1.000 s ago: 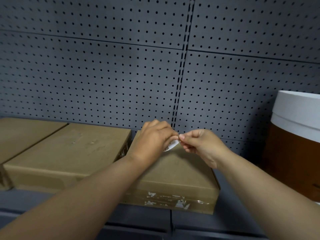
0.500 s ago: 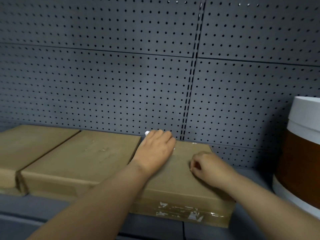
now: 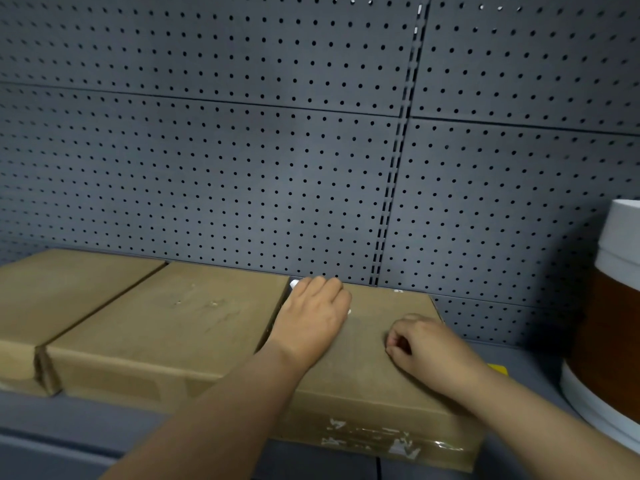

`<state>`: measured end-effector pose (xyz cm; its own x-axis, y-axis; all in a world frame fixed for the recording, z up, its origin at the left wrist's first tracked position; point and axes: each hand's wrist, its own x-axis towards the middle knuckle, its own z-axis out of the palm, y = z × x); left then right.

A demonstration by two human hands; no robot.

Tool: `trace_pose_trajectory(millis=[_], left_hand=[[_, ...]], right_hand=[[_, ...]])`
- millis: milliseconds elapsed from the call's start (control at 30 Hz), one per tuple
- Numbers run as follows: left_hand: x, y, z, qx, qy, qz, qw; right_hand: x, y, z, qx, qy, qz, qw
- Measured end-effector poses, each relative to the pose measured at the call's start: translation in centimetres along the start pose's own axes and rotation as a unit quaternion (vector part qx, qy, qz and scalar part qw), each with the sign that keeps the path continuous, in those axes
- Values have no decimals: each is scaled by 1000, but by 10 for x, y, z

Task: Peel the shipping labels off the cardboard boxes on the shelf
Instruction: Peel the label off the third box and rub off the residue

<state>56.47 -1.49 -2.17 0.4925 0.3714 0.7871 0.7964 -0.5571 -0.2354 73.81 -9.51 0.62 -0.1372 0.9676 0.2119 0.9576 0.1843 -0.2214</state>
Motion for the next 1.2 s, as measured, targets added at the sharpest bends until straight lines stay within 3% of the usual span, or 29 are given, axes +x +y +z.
trace_pose_trajectory(millis=[333, 433, 567, 633, 800, 967, 1067, 1200], left_hand=[[-2, -2, 5, -3, 5, 5, 1000], [-2, -2, 5, -2, 9, 2, 1000], [-3, -2, 6, -8, 8, 5, 1000], [-3, -3, 6, -9, 14, 3, 1000], [-2, -2, 5, -1, 17, 6, 1000], [-3, -1, 2, -7, 23, -3, 1000], [-2, -1, 1, -12, 14, -14, 1000], [-2, 0, 1, -18, 4, -24, 1000]], right_hand=[[3, -1, 2, 1, 1, 0, 1000], [1, -6, 3, 3, 2, -33, 999], [-12, -8, -3, 7, -60, -102, 993], [-12, 6, -10, -4, -69, -86, 994], [10, 16, -7, -10, -3, -15, 1000], [-2, -22, 7, 17, -38, -139, 989], [1, 6, -4, -1, -52, -96, 994], [24, 24, -1, -7, 5, -7, 1000]])
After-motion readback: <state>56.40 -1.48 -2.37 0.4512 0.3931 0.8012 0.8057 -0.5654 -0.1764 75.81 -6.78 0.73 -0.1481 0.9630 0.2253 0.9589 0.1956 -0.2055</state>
